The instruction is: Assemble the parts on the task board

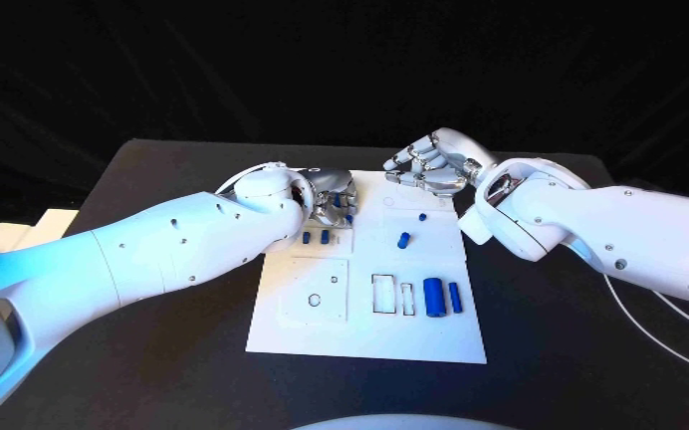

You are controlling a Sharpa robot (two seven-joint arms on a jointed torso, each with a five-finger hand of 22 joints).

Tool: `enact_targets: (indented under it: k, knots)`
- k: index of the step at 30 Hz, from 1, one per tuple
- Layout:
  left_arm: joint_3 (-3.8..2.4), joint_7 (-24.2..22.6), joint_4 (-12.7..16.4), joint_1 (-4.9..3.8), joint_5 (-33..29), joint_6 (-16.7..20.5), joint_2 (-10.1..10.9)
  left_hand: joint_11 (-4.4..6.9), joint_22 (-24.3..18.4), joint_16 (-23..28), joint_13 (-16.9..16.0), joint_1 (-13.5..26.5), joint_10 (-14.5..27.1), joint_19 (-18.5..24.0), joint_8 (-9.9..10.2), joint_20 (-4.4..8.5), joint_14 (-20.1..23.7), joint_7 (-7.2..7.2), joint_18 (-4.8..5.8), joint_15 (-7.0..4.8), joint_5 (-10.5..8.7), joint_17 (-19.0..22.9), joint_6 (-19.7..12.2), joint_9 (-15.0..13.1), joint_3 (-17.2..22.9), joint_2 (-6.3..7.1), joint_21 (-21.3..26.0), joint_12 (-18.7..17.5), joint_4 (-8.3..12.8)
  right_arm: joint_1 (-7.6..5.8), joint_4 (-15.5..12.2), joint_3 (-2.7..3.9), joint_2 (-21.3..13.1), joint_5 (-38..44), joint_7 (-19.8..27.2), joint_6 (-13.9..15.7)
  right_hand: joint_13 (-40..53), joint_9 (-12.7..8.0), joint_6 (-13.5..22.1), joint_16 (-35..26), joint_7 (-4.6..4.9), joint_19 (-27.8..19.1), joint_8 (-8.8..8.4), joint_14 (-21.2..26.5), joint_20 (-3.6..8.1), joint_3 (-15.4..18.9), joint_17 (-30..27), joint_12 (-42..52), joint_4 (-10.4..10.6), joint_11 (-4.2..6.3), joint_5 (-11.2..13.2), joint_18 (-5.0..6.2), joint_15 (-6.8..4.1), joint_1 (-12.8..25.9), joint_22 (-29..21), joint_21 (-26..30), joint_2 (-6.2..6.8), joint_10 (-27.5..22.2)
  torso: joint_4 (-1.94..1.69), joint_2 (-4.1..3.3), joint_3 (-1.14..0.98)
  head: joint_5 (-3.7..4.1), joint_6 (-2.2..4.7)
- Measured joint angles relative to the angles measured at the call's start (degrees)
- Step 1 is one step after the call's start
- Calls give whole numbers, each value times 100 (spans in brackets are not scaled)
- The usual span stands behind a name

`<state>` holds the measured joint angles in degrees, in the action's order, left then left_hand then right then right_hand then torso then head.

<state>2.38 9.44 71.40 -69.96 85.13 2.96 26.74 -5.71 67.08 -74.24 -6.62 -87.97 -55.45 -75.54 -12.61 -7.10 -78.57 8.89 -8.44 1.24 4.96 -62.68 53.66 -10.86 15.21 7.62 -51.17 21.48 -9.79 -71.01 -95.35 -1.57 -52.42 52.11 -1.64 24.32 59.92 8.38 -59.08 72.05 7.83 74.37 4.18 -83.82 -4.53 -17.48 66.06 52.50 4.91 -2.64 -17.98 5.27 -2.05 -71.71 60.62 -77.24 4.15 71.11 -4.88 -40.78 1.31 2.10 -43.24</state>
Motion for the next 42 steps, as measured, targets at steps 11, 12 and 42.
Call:
enact_targets:
  k: [11,12,42]
  knots:
    - [-9,113,-53,4,72,-100,-71,61,398,-275,50,-99,-282,-211,45,55,-209,-40,88,-44,0,-302,180,47,192,-99,-580,-22,78,0,-4,0,8,0,4,2,0,-1,0,0,0,0,0,0,0,0,-1,0,0,0,0,0,0,0,0,0,0,0,-2,1,1,14,-3]
    - [-10,118,-57,4,76,-102,-77,65,423,-275,54,-98,-287,-223,45,67,-224,-51,88,-62,0,-312,194,54,224,-98,-611,-22,79,0,-5,0,9,0,5,2,0,-1,0,0,0,0,0,0,0,0,-1,0,0,0,0,0,0,0,0,0,0,0,-2,2,1,14,-3]
    - [-159,36,197,71,-90,176,239,131,786,-453,82,-158,-886,-524,223,147,-418,-19,265,-132,-16,-438,697,157,869,-157,-1474,-363,461,0,-8,0,13,0,14,2,8,2,0,0,0,0,0,0,0,0,11,0,0,-1,-33,0,0,0,0,0,0,1,-5,10,-3,24,-12]
